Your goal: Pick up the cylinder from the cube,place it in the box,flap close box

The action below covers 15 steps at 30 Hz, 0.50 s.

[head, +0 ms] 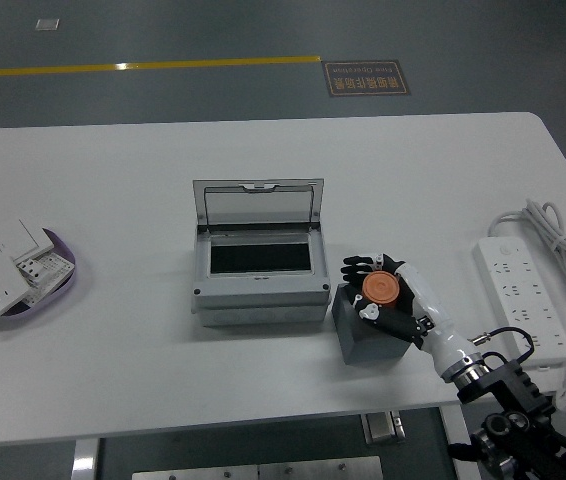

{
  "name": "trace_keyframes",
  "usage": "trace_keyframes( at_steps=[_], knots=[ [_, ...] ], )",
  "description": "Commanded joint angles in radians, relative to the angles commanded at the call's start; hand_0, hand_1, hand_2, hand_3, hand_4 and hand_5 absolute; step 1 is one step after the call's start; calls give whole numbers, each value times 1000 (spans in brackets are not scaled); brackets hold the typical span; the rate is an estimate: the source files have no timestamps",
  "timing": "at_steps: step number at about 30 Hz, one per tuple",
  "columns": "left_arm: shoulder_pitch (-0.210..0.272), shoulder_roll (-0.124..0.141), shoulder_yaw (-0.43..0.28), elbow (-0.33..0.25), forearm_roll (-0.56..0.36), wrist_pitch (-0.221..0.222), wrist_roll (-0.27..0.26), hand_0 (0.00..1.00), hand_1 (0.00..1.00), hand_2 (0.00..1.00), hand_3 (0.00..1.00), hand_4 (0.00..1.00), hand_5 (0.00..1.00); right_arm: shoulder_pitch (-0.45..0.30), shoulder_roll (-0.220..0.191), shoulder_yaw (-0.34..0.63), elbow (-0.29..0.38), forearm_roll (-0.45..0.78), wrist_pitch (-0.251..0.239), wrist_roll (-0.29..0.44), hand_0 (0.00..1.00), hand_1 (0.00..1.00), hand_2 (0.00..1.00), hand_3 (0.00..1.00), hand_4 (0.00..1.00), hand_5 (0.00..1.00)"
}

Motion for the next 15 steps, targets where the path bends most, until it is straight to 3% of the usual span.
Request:
trace_keyframes(
  at_steps=[15],
  knots=[
    [0, -2, 0, 0, 1, 0, 0, 639, 663, 577, 643, 711, 297, 4, 1, -10, -6, 6, -28, -2, 653, 646, 634, 645, 637, 153]
  ],
)
